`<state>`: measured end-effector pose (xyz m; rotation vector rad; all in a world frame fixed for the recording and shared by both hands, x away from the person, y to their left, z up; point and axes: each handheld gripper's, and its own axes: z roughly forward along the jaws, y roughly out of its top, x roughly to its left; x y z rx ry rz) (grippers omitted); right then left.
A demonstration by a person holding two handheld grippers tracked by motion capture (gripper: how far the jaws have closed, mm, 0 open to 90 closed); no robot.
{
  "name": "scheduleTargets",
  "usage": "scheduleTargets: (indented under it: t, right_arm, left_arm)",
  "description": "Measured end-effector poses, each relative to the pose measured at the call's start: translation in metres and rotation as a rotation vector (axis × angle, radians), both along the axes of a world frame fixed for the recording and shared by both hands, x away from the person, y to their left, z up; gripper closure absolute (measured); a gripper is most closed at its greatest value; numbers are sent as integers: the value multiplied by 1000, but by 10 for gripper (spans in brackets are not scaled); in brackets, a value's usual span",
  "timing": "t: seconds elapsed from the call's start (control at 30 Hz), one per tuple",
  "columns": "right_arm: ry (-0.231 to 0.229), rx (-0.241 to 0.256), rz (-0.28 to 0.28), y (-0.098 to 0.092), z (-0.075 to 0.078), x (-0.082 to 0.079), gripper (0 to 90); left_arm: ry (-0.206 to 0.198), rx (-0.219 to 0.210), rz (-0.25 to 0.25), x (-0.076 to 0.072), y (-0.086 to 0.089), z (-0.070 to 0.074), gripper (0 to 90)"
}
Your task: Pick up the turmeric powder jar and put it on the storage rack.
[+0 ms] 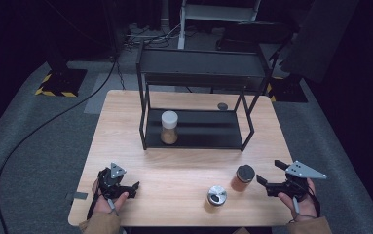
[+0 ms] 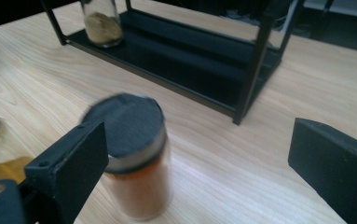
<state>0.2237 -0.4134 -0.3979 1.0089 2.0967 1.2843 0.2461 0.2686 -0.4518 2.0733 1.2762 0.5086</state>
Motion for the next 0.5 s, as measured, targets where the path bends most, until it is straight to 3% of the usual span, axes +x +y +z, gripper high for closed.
scheduleTargets:
  t: [0.5]
  right_arm:
    - [-34, 61, 62, 28, 8, -6, 47]
  left_arm:
    - [2, 0, 3, 0, 0, 0, 5]
